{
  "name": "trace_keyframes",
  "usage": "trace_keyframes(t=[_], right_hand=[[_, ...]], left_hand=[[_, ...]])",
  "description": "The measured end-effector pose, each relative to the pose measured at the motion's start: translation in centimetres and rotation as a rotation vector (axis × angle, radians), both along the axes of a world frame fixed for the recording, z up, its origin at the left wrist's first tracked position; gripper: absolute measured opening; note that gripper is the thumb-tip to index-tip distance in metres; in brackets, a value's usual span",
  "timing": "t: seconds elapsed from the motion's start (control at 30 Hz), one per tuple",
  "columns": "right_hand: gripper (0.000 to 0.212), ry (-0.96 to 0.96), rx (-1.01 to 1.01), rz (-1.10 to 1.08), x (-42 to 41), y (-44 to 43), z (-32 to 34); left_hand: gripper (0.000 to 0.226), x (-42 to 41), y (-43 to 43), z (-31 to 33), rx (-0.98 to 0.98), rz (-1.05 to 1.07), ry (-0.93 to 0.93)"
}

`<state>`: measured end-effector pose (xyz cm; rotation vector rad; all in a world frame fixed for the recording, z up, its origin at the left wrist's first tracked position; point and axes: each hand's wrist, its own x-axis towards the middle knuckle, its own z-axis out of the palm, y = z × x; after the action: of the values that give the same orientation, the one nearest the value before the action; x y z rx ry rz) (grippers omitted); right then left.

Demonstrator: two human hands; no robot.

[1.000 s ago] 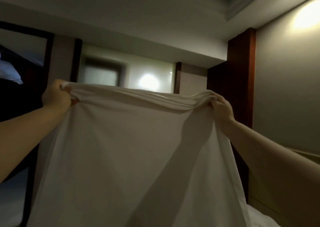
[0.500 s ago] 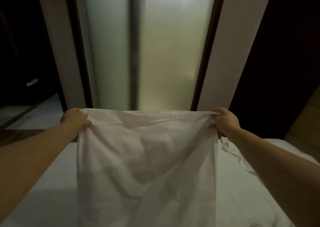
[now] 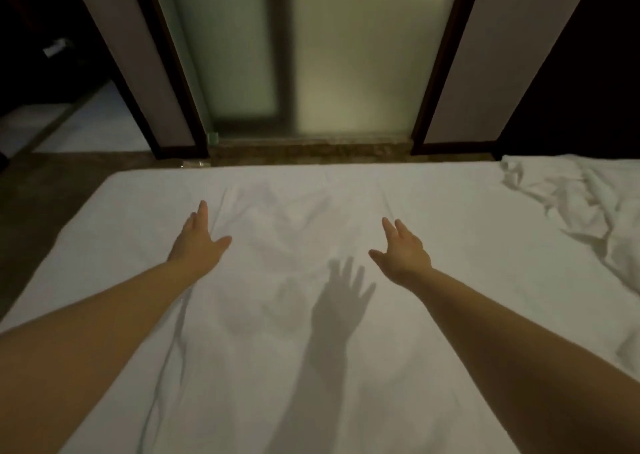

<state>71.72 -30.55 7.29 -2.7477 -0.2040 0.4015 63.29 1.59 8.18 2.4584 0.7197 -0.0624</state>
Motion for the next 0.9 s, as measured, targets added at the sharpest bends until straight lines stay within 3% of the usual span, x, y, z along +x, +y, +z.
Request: trace_keyframes(t=[0.27, 0.37, 0.5, 0.7, 0.9], right_hand=[[0.062, 0.097, -0.224, -0.034, -12.4, -5.5, -12.9], [0.061, 0.114, -0.3, -0.028, -18.7, -7.2, -15.6], [0.059, 0.045, -0.325, -0.086, -24.9, -8.6, -17.2], [0.06, -0.006, -0.283, -0.107, -34.0, -8.1, -17.3], [0.066, 0.037, -0.217, -0.017, -48.1, -6.0, -16.1]], left_hand=[[0.081, -15.4, -1.1, -15.3, 0.017, 0.114, 0.269], [0.08, -21.1, -1.8, -17.8, 0.21, 0.056, 0.252], [0.078, -26.4, -2.6, -17.8, 0.215, 0.12, 0.183], [0.076, -36.0, -5.9, -17.2, 0.058, 0.256, 0.136], [0.056, -45.5, -8.6, -15.6, -0.373, 0.37, 0.064]])
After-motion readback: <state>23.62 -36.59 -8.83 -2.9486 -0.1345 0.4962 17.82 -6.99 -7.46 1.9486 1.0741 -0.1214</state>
